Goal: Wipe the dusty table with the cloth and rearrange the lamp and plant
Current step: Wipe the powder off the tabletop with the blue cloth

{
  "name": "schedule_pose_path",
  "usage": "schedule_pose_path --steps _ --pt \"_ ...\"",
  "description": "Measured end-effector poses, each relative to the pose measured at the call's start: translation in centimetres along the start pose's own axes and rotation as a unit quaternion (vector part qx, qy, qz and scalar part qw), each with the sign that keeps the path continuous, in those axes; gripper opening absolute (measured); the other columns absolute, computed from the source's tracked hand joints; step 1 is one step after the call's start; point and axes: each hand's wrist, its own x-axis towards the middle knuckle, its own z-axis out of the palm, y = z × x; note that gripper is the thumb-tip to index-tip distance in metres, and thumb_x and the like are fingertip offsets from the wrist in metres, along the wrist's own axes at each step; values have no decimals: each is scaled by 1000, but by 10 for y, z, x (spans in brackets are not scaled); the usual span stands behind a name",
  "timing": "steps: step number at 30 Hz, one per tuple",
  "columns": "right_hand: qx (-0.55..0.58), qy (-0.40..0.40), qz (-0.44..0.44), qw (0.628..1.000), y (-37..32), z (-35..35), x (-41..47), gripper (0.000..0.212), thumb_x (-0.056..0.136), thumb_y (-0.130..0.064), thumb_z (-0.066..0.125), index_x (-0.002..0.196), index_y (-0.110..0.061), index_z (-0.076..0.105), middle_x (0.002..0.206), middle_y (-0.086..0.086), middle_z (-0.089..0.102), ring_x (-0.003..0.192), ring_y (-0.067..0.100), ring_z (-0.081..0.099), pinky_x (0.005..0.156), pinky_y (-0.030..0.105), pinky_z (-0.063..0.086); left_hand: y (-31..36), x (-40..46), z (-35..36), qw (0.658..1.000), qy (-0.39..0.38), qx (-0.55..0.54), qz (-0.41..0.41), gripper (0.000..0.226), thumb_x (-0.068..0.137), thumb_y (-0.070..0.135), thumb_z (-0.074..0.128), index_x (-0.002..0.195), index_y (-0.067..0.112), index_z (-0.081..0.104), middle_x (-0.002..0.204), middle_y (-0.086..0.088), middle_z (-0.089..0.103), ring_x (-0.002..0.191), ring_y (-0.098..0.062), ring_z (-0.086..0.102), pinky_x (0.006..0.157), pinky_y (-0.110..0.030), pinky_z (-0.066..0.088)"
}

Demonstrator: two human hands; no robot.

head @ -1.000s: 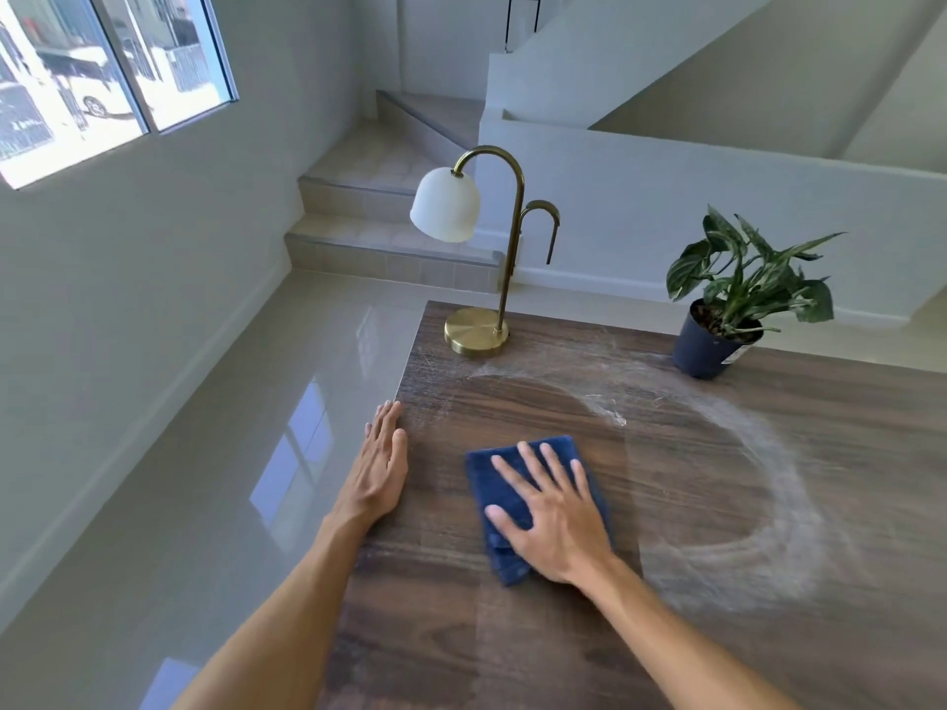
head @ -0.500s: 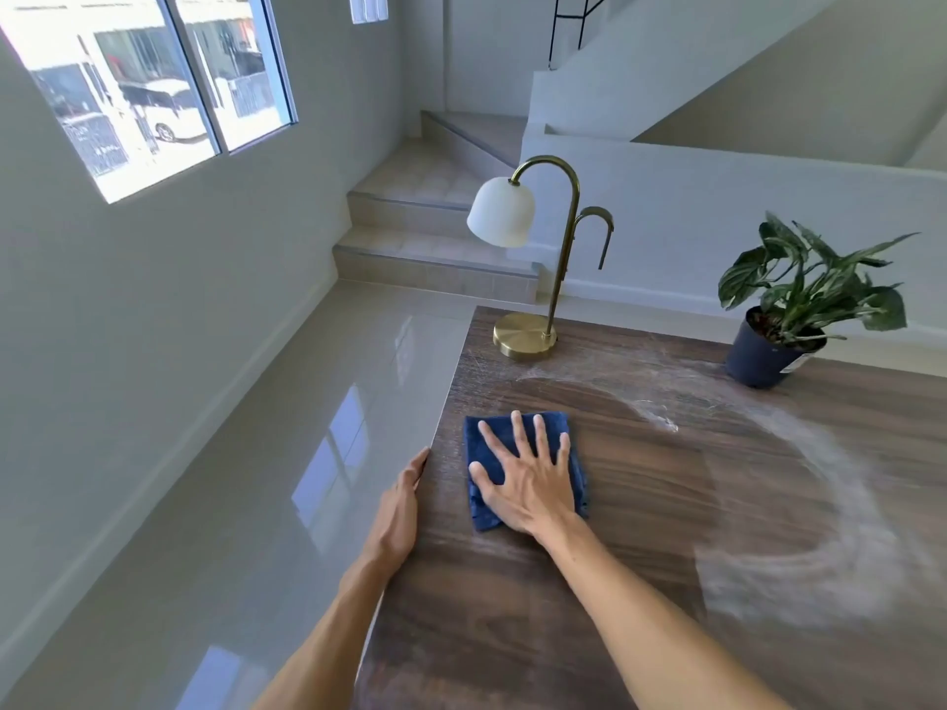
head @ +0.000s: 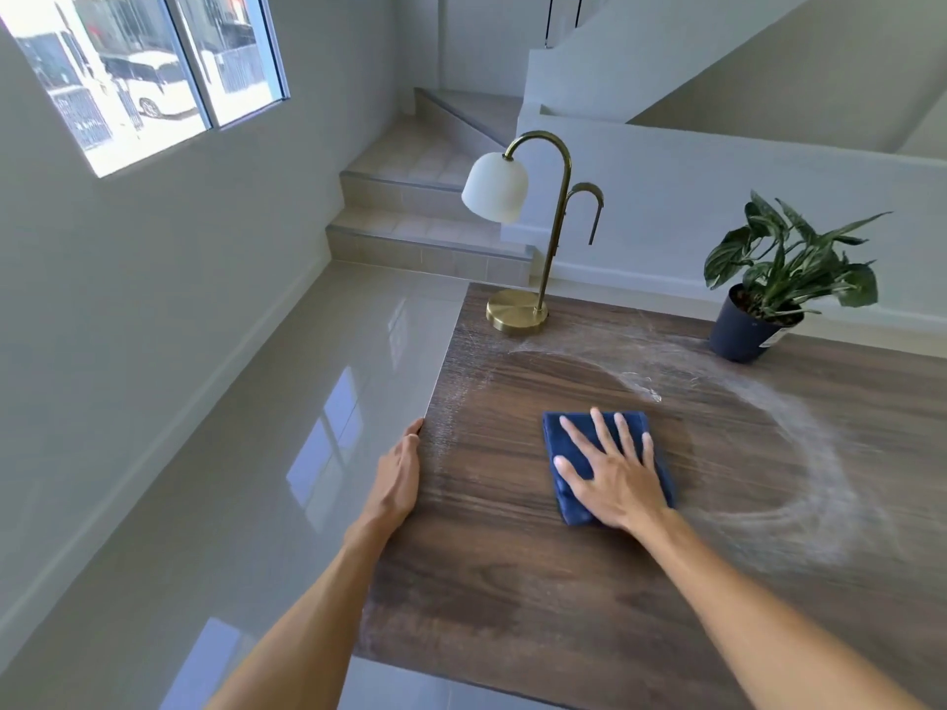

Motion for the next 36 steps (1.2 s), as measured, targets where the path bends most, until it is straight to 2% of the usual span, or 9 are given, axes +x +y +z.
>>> schedule_pose_path --steps 2,7,13,17,22,26,30,33,36 --pt "14 -7 17 1000 -37 2 19 67 92 -75 16 153 -54 -1 167 -3 -12 153 28 -18 119 59 -13 -3 -1 1 1000 9 27 4 48 108 29 16 151 24 37 156 2 37 144 -16 31 118 -26 16" --pt "6 -18 -70 997 -116 17 14 66 94 -73 15 154 -53 -3 167 3 -14 151 31 -21 116 62 -16 -4 -2 3 997 33 61 14 49 107 28 16 150 24 39 153 -3 44 139 -20 40 114 -29 25" --pt "-7 -2 -212 977 -60 26 -76 61 95 -67 22 153 -57 7 168 -8 -5 154 18 -13 121 55 -9 0 -10 3 997 37 65 -4 49 108 27 15 149 26 41 154 -3 42 141 -21 37 116 -29 21" --pt "-11 3 -89 996 14 14 -61 63 89 -70 15 150 -61 2 168 -10 -3 154 17 -10 122 54 -4 0 -17 3 997 36 68 -9 49 108 27 15 148 26 42 154 -3 42 140 -21 38 114 -28 22" --pt "5 -4 22 1000 -37 11 13 68 90 -74 15 153 -54 0 168 0 -10 153 30 -15 118 62 -12 -7 -14 4 996 45 78 0 49 108 28 15 148 26 42 152 -1 44 139 -20 39 115 -28 23" --pt "14 -1 -39 999 -120 19 34 69 92 -72 17 156 -49 2 168 7 -11 152 35 -19 115 66 -15 -11 -14 6 996 57 67 18 49 108 24 15 148 21 43 151 -3 46 140 -17 40 115 -26 25" --pt "8 -6 -112 994 -163 33 -4 68 91 -70 20 155 -51 4 168 5 -7 152 33 -17 114 65 -14 -11 -11 5 997 68 30 4 48 106 25 18 142 15 50 143 -8 53 128 -16 48 101 -21 31" --pt "11 3 -190 982 -140 38 -64 66 91 -69 26 154 -53 11 169 0 -2 154 27 -13 117 62 -12 -9 -12 2 998 60 5 -9 70 91 50 14 140 20 53 142 -5 55 131 -19 50 111 -33 35" --pt "21 -4 -209 978 -71 33 -102 64 92 -70 29 152 -57 10 168 -9 -3 154 17 -14 120 56 -11 -12 -9 1 998 53 28 4 76 86 52 9 141 22 53 143 -3 56 134 -20 48 116 -39 33"
